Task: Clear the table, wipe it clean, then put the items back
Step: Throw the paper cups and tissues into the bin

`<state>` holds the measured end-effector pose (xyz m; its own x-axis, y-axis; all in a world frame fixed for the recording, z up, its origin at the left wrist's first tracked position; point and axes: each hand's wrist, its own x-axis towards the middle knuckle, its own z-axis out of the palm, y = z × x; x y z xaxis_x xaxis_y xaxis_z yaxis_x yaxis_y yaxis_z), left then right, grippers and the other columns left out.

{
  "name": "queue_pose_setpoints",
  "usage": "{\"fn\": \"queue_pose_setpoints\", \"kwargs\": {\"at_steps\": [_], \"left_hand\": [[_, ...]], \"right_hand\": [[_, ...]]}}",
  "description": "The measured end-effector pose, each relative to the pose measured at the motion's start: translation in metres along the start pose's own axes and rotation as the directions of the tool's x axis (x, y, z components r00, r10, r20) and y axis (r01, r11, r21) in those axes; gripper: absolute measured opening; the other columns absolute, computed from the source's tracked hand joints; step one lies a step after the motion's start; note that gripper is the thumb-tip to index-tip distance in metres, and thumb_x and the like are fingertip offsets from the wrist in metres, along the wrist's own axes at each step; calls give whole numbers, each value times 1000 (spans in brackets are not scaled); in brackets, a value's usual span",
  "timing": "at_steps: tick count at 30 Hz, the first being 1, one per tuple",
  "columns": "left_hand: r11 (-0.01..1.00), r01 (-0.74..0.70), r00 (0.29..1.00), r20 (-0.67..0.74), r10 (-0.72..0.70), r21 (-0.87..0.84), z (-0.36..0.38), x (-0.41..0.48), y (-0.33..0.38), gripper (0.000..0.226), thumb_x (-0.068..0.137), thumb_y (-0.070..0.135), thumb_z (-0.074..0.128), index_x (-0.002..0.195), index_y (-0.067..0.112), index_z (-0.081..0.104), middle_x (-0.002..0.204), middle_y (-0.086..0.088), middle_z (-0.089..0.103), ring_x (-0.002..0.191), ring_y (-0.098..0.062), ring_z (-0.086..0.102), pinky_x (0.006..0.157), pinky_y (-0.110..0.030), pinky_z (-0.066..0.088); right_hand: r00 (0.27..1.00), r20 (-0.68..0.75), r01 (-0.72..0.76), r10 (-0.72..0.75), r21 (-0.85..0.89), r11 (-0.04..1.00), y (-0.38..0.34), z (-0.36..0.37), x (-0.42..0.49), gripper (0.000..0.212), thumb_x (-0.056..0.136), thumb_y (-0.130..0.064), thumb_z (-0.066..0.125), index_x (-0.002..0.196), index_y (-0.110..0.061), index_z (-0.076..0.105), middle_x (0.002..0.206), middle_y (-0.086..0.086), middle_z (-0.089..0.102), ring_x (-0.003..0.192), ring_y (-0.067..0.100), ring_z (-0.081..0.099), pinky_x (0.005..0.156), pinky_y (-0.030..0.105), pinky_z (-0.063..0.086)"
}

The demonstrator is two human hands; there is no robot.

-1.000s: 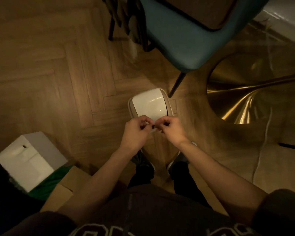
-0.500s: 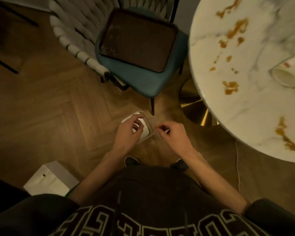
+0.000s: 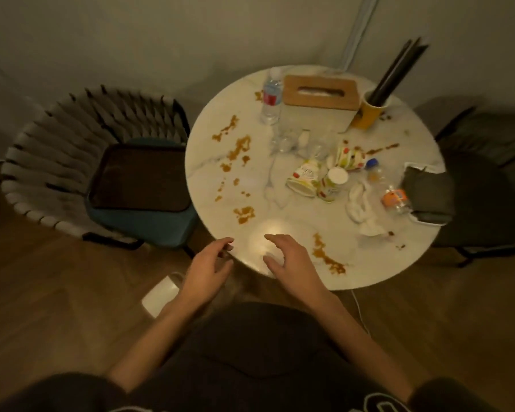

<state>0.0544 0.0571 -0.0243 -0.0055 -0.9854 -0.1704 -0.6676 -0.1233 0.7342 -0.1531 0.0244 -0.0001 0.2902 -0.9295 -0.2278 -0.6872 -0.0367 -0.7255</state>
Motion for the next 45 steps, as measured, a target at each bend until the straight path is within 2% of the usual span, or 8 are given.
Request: {"fn": "queue_pose_setpoints", "kwargs": {"at_steps": [12,16,20,28,34,38,40,45], "left_hand": [[985,-169,976,143,165,15,56,126,104,41,88,14,58,128,21,56,117,7,61,96,-9,58,84,-26,47],[994,-50,995,82,58,-98,62,181,118,32,87,9,60,118,15,64,109,2,66,84,-12,60,77,-22,46],[982,125,991,61,-118,-139,69,234,112,26,88,19,64,114,14,64,108,-1,67,81,-14,59,73,-23,44],[969,242,941,233,-244,41,97,282,97,65,78,34,76,132,9,50,124,-9,61,111,-26,58,86,-30,43],[952,304,914,273,-299,26,99,280,98,79,68,36,84,134,12,47,120,-9,61,110,-25,59,86,-30,44],[930,368,890,298,-345,-20,96,259,94,44,66,36,87,98,15,64,97,-5,66,90,-22,62,79,-34,49],[923,380,888,306,-344,-65,93,243,88,33,67,36,86,83,20,63,91,-6,69,83,-23,65,79,-38,53],[877,421,888,304,-346,-231,82,191,76,33,73,26,83,98,17,63,99,-7,72,85,-21,69,79,-40,58]], "right_hand": [[958,-197,-216,208,-20,976,90,-114,14,47,91,-26,64,135,-18,52,136,2,46,119,17,51,100,25,41],[927,-256,-277,276,31,960,102,-125,43,49,89,-27,67,133,-19,49,136,3,46,117,20,54,97,30,45],[902,-265,-325,342,107,940,108,-127,77,60,88,-26,68,141,-17,41,141,7,41,121,23,51,102,36,45],[913,-234,-302,334,164,939,115,-116,142,78,88,-35,68,151,-14,28,147,12,39,135,24,37,102,26,30],[896,-259,-326,361,171,930,120,-112,148,61,84,-34,73,134,-14,45,128,12,52,115,27,52,87,29,39],[917,-241,-287,319,157,945,121,-111,136,60,77,-43,72,126,-17,51,121,7,57,110,23,54,85,31,42],[922,-241,-269,304,169,948,118,-110,125,59,76,-42,74,125,-18,52,120,6,57,109,22,55,89,36,46],[940,-259,-189,220,140,972,106,-102,91,54,78,-35,77,123,-18,54,117,4,58,106,19,55,90,37,47]]}}
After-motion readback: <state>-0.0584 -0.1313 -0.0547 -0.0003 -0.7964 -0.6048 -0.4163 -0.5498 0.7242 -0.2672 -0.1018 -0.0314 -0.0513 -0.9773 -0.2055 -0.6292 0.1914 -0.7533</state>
